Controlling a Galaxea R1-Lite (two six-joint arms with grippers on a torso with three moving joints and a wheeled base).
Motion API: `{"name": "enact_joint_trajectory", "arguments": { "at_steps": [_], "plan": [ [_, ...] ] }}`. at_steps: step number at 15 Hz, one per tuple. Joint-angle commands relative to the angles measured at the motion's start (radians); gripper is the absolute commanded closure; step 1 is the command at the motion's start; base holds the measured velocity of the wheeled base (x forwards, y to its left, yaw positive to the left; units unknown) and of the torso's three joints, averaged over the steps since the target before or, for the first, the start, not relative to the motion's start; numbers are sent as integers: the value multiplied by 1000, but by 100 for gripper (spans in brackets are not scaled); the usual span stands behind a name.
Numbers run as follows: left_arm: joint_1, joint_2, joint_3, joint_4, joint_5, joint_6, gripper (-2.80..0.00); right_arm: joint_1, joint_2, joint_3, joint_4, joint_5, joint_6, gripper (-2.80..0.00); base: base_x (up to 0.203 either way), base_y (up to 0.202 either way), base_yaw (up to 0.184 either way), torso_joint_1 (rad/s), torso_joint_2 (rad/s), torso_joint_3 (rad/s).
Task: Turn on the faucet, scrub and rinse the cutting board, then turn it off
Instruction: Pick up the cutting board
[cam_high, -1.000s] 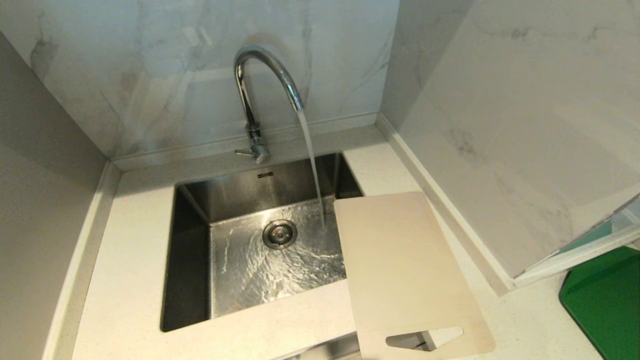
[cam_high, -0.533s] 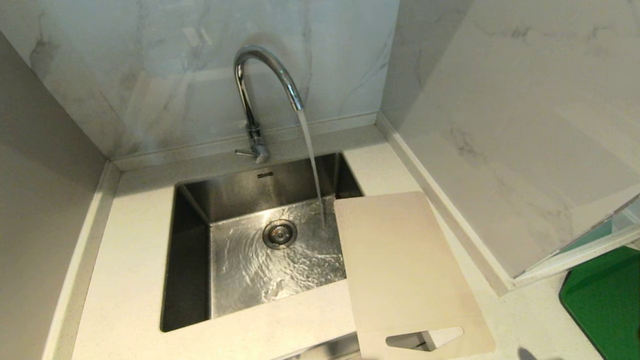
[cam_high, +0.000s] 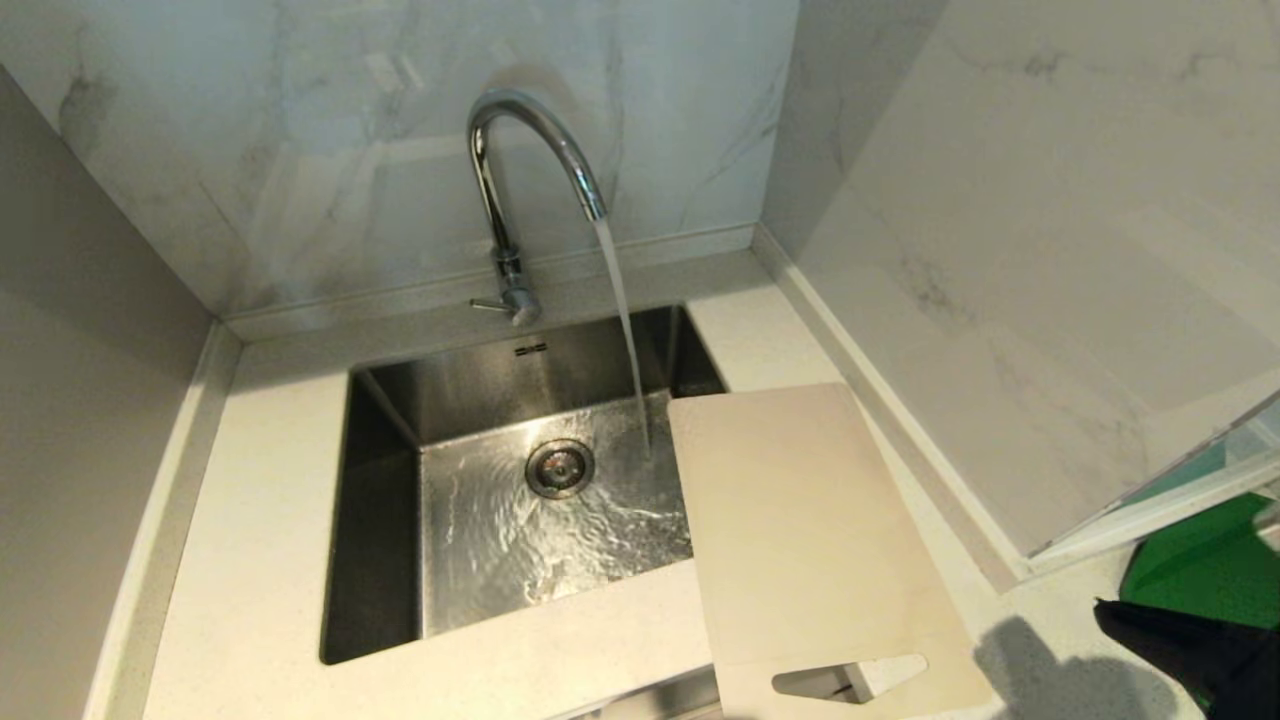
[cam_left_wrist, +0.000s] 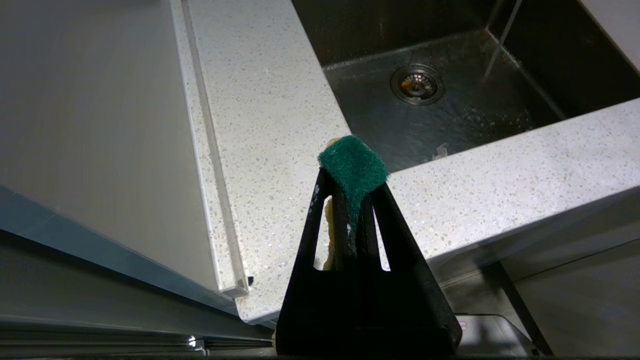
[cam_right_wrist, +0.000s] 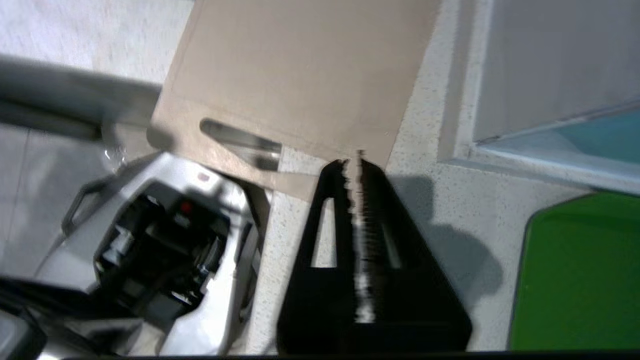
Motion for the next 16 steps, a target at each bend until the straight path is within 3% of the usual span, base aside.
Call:
{"name": "enact_joint_trajectory", "arguments": {
  "at_steps": [1, 6, 11, 16],
  "plan": [
    [1, 2, 1, 0, 0, 0, 0, 46, 94, 14, -3, 1, -84, -280, 0, 0, 0, 0, 0, 0],
    [1, 2, 2, 0, 0, 0, 0, 111, 250, 43, -6, -1, -297, -280, 0, 0, 0, 0, 0, 0],
    [1, 2, 1, 0, 0, 0, 0, 222, 482, -9, -50, -25, -367, -280, 0, 0, 0, 0, 0, 0],
    [1, 2, 2, 0, 0, 0, 0, 275, 662, -16, -174, -45, -537, -280, 0, 0, 0, 0, 0, 0]
  ]
}}
